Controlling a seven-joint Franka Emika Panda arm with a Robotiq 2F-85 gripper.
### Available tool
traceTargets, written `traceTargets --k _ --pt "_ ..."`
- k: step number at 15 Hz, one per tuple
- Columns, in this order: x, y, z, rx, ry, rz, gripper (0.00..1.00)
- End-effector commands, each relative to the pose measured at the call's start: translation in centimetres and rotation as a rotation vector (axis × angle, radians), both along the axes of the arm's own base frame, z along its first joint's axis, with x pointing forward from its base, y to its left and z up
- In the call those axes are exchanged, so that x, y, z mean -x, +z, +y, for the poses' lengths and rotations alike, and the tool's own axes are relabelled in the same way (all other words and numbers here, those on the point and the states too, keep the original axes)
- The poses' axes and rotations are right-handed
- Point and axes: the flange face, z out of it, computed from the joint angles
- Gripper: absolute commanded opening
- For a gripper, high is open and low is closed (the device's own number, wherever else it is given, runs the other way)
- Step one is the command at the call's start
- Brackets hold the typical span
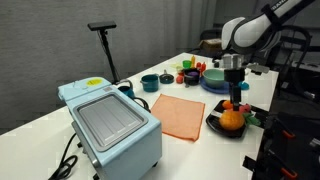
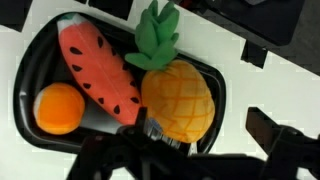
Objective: Put the pineapple, the watermelon and the orange plush toys in the green bowl
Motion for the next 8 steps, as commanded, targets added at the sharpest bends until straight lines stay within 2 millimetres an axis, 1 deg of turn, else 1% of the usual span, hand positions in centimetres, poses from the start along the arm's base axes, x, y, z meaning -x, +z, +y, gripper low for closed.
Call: traceTargets --k 1,4,5,6,8 --pt "-0.9 -3.0 1.4 0.013 0.082 0.004 1.00" --pt "-0.9 -5.0 2.6 0.019 0.118 0.013 1.00" --pt "-0.9 -5.4 2.9 0.027 0.129 0.013 0.75" --pt "-0.8 -5.7 3.1 0.042 0.148 0.013 0.74" --pt "-1.1 -5.8 3.4 0.084 0.184 0.005 0.58"
